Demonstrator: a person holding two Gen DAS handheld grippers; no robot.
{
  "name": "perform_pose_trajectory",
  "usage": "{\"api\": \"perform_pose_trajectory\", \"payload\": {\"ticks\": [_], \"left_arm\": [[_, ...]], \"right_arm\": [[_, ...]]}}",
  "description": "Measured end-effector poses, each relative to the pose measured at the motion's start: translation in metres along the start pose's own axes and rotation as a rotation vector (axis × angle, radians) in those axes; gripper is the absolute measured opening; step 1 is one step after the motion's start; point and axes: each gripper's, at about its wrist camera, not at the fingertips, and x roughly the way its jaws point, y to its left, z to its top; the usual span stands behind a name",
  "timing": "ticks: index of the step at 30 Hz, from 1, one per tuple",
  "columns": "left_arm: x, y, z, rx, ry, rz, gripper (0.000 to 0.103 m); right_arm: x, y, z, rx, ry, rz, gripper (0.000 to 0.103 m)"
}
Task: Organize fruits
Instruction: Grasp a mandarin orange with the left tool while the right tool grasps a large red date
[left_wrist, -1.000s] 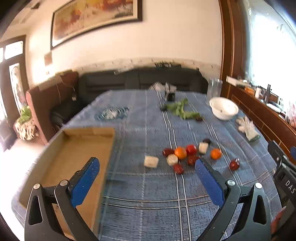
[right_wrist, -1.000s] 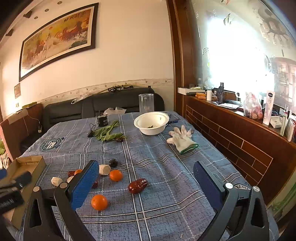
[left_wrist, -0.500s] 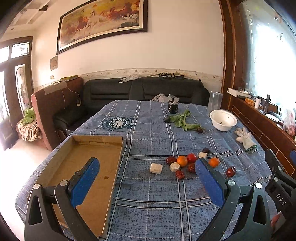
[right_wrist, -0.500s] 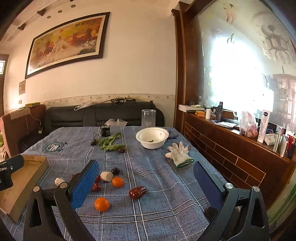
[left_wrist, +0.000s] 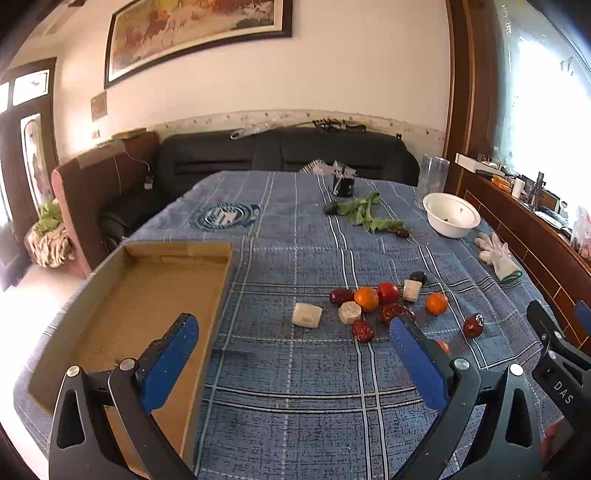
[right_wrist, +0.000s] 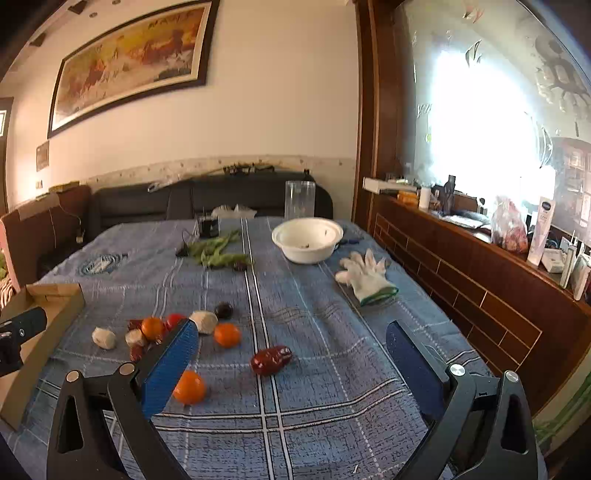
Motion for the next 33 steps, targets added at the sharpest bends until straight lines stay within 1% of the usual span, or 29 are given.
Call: {"api": "perform_pose_trajectory", "payload": {"ticks": [2, 7, 10, 11, 14, 17, 18, 19, 21, 22, 24, 26, 27, 28, 30, 33], "left_arm": [[0.008, 0.004, 0.000, -0.009, 0.023, -0.002, 0.103], [0.025, 0.021, 0.000, -0.061, 0.079, -0.043, 0.103], [0.032, 0.017, -0.003, -0.050, 0.102, -0.071, 0.103], [0.034, 0.013, -0.004, -0.037, 0.110, -0.088, 0.103], [0.038, -0.006, -0.008, 0.006, 0.141, -0.174, 0.102], [0.043, -0.026, -0.011, 0.043, 0.174, -0.258, 0.094], [0.046, -0.032, -0.011, 0.056, 0.184, -0.278, 0.089], [0.048, -0.041, -0.012, 0.073, 0.199, -0.304, 0.086], [0.054, -0.054, -0.015, 0.094, 0.222, -0.342, 0.084], [0.058, -0.061, -0.016, 0.107, 0.235, -0.358, 0.084], [0.065, -0.075, -0.020, 0.141, 0.257, -0.376, 0.084], [0.073, -0.085, -0.024, 0.169, 0.285, -0.390, 0.079], [0.078, -0.089, -0.025, 0.175, 0.300, -0.395, 0.074], [0.082, -0.093, -0.027, 0.178, 0.317, -0.399, 0.071], [0.091, -0.100, -0.029, 0.179, 0.344, -0.409, 0.070], [0.101, -0.109, -0.030, 0.191, 0.354, -0.404, 0.070]], "right_arm": [[0.008, -0.004, -0.002, 0.004, 0.041, 0.015, 0.103], [0.029, -0.023, -0.008, 0.036, 0.152, 0.038, 0.103], [0.040, -0.037, -0.015, 0.049, 0.204, 0.036, 0.103], [0.042, -0.039, -0.016, 0.050, 0.217, 0.040, 0.103], [0.051, -0.043, -0.019, 0.052, 0.260, 0.070, 0.103], [0.061, -0.035, -0.014, 0.021, 0.298, 0.129, 0.099], [0.065, -0.033, -0.012, 0.014, 0.312, 0.150, 0.096], [0.071, -0.030, -0.010, 0.011, 0.328, 0.173, 0.090], [0.087, -0.027, -0.008, 0.020, 0.380, 0.216, 0.085], [0.096, -0.027, -0.007, 0.038, 0.406, 0.239, 0.079], [0.109, -0.028, -0.009, 0.071, 0.443, 0.272, 0.072], [0.118, -0.028, -0.011, 0.090, 0.463, 0.284, 0.071], [0.121, -0.027, -0.012, 0.092, 0.468, 0.283, 0.071], [0.124, -0.027, -0.013, 0.093, 0.472, 0.281, 0.071], [0.127, -0.028, -0.014, 0.098, 0.477, 0.285, 0.071], [0.131, -0.028, -0.014, 0.101, 0.478, 0.289, 0.071]]}}
